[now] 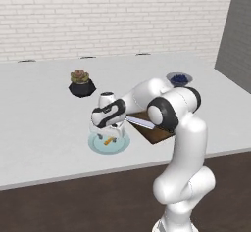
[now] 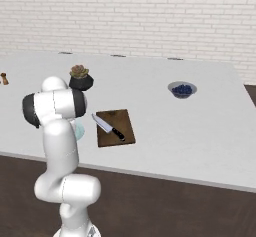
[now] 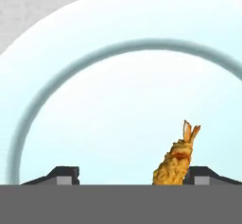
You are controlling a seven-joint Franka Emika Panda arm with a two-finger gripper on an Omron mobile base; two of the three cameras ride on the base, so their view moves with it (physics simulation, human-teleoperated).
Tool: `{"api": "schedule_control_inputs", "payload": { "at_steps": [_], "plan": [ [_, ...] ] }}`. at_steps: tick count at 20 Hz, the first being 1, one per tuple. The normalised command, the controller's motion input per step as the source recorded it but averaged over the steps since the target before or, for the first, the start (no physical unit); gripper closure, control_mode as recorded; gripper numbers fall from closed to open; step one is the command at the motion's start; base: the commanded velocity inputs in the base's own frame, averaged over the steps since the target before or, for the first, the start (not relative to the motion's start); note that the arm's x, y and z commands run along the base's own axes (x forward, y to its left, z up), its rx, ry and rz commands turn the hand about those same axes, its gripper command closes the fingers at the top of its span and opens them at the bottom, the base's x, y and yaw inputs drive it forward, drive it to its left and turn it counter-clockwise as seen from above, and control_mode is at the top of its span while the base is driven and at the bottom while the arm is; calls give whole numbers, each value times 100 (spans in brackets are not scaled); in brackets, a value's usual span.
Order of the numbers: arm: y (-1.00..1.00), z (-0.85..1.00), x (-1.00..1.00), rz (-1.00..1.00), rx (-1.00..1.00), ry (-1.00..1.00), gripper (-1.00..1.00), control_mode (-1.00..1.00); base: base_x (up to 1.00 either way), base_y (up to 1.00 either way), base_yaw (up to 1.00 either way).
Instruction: Pick up the knife from the drawer and place it on the cutting board. Then place the meat from the plate to the cutting board.
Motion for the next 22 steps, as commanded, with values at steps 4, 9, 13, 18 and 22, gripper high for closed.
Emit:
{"api": "schedule_control_inputs", "payload": {
  "at_steps": [4,9,13,18,22],
  "plan": [
    [50,-100,-31,-11,0,0,100,-100,0,0,0],
    [41,-100,-68,-14,0,-3,100,-100,0,0,0],
    [21,-68,-85,-10,0,-10,100,-100,0,0,0],
    [-22,8,-47,-3,8,-5,100,-100,0,0,0],
    [-64,83,4,0,18,2,100,-100,0,0,0]
  ]
}}
